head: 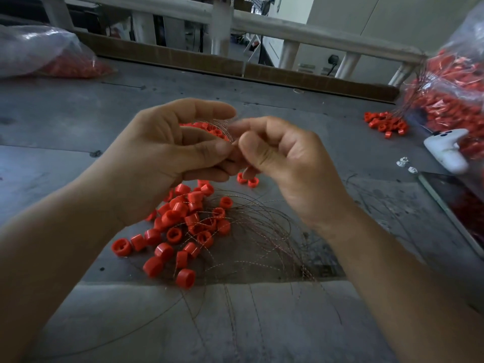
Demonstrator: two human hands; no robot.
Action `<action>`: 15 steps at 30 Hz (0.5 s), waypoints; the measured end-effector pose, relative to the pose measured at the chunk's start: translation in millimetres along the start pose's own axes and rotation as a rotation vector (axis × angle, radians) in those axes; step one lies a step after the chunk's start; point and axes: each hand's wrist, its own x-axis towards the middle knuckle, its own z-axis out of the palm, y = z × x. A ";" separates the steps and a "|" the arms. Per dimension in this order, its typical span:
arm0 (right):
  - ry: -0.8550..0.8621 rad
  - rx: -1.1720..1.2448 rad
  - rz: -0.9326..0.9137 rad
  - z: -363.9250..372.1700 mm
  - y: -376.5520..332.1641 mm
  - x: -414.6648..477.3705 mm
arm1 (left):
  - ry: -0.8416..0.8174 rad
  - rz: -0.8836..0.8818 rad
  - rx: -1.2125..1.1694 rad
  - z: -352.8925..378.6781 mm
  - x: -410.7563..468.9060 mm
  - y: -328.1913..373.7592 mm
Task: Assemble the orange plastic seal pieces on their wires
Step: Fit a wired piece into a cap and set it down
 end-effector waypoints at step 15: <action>0.051 -0.217 -0.151 10.2 0.3 -2.4 | -0.027 0.069 0.255 -6.9 3.5 -2.3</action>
